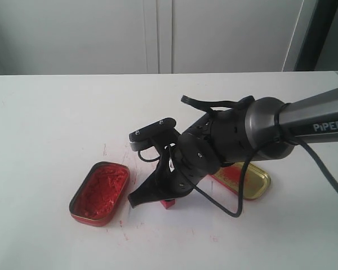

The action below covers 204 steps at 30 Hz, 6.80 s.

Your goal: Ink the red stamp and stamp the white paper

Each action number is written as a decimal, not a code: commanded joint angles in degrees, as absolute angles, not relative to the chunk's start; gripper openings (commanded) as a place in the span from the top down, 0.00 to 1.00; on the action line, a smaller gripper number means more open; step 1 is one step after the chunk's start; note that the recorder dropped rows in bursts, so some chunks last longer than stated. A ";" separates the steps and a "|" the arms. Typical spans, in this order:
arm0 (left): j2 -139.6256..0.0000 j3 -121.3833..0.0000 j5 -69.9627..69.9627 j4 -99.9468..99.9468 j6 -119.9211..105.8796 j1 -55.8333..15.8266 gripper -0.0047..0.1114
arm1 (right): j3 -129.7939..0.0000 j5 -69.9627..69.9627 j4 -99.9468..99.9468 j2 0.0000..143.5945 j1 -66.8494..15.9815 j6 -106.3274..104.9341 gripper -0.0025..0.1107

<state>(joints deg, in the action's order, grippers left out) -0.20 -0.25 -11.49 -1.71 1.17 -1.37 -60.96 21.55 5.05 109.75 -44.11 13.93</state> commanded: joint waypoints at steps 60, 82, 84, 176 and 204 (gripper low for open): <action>0.00 0.00 -11.59 -1.66 1.31 -1.29 0.96 | -61.11 15.33 -36.91 104.39 -28.72 -8.12 0.98; 0.00 0.00 -11.59 -1.66 1.31 -1.29 0.96 | -75.53 37.67 -92.37 122.75 -24.47 -45.07 0.98; 0.00 0.00 -11.59 -1.66 1.31 -1.29 0.96 | -75.53 36.64 -93.17 123.39 -24.47 -45.07 0.98; 0.00 0.00 -11.59 -1.66 1.31 -1.29 0.96 | -75.20 14.88 -79.81 113.60 -24.47 -52.32 0.98; 0.00 0.00 -11.59 -1.66 1.31 -1.29 0.96 | -75.31 33.36 -41.70 107.09 -24.47 -27.71 0.98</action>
